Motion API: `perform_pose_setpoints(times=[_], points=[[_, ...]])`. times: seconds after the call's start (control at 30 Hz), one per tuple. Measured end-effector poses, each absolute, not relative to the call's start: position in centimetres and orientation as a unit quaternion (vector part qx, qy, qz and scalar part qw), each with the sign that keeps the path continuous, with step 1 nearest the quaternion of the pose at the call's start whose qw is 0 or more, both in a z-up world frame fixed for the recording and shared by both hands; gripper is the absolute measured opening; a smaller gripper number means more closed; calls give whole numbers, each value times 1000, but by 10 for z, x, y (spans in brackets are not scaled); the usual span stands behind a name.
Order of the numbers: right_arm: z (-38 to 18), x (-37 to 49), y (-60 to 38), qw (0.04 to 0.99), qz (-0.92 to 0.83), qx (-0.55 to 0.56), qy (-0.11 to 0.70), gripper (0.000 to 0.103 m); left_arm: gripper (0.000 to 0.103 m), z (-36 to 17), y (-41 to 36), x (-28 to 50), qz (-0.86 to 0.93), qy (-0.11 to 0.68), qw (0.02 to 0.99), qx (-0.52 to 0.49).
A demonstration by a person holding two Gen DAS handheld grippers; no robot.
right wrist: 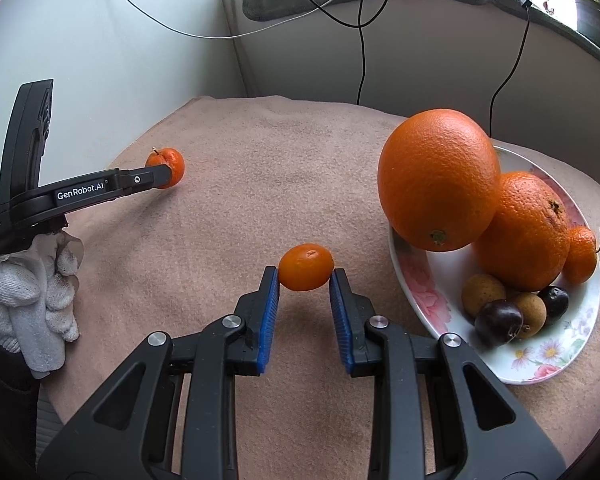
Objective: Organize fruits
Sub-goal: 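Lift both mandarins and carry both tools over the plate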
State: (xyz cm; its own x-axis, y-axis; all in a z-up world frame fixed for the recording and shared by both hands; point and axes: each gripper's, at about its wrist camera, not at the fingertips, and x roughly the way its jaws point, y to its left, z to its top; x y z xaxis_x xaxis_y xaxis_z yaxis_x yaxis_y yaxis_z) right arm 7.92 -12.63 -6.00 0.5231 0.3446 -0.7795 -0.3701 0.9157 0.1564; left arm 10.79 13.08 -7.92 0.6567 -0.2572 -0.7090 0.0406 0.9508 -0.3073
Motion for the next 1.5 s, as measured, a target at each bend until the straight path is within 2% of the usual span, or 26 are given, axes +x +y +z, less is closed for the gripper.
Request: perform_pose_setpoints(times=[0.63, 1.13, 1.5], points=[[-56, 74, -135, 877, 207, -11, 434, 27, 32, -76, 119, 95, -89, 400, 903, -128], [-21, 61, -161, 895, 201, 3, 398, 27, 32, -29, 84, 61, -161, 354, 911, -138], [-1, 60, -213, 912, 158, 18, 377, 27, 32, -13, 39, 60, -216, 339, 906, -130]])
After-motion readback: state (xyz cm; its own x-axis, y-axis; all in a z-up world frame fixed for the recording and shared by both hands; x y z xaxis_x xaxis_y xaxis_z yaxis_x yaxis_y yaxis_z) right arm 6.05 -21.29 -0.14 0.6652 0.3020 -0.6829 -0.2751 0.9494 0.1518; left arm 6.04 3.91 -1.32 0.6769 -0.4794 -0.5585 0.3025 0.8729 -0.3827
